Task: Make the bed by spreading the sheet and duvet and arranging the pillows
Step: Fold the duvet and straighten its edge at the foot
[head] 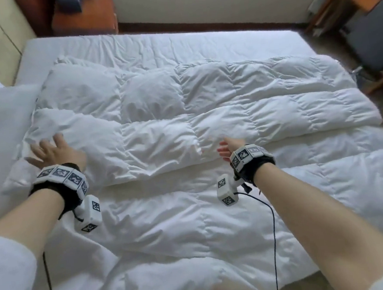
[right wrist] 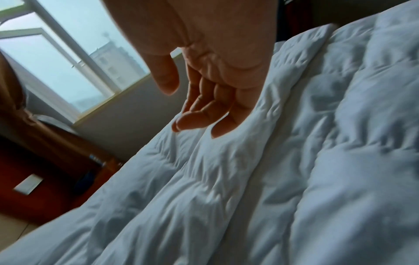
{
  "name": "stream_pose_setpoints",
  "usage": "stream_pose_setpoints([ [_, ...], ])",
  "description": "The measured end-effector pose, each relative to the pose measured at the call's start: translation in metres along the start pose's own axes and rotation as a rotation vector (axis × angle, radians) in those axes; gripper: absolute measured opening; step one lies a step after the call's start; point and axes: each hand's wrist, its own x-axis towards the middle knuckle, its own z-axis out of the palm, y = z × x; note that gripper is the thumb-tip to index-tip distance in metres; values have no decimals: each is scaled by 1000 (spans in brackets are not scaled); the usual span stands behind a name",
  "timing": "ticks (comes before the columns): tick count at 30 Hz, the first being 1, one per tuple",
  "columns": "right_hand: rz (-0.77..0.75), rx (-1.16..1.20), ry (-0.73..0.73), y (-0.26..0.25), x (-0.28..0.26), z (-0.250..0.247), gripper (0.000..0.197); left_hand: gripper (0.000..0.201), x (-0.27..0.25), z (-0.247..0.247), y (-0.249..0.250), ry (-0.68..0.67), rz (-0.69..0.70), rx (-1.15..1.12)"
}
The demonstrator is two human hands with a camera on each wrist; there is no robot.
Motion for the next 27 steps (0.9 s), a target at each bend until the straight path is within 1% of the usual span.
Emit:
stream_pose_setpoints([
  [3,-6,95,71,23,-14,-74,28,54,-31,8,64,-115,129,4],
  [5,-8,143,104,41,-19,-111,34,53,-55,11,99,-190,178,-9],
  [7,-3,211,156,63,-26,-162,36,51,-92,18,143,-246,267,-28],
  [10,6,305,269,100,-40,-249,33,53,-159,34,209,-310,390,-56],
  [13,-3,358,320,145,-53,-331,35,54,-231,54,263,-333,480,-89],
  [17,4,403,373,203,-65,-441,37,51,-332,84,326,-372,543,-93],
  [20,40,431,474,248,-68,-517,37,52,-407,111,365,-468,582,-64],
  [22,78,434,512,274,-65,-552,37,54,-439,127,383,-490,622,-35],
  [24,105,444,535,297,-58,-581,36,55,-461,149,400,-492,632,-17],
  [27,146,463,525,328,-43,-604,35,54,-485,179,416,-541,605,30],
])
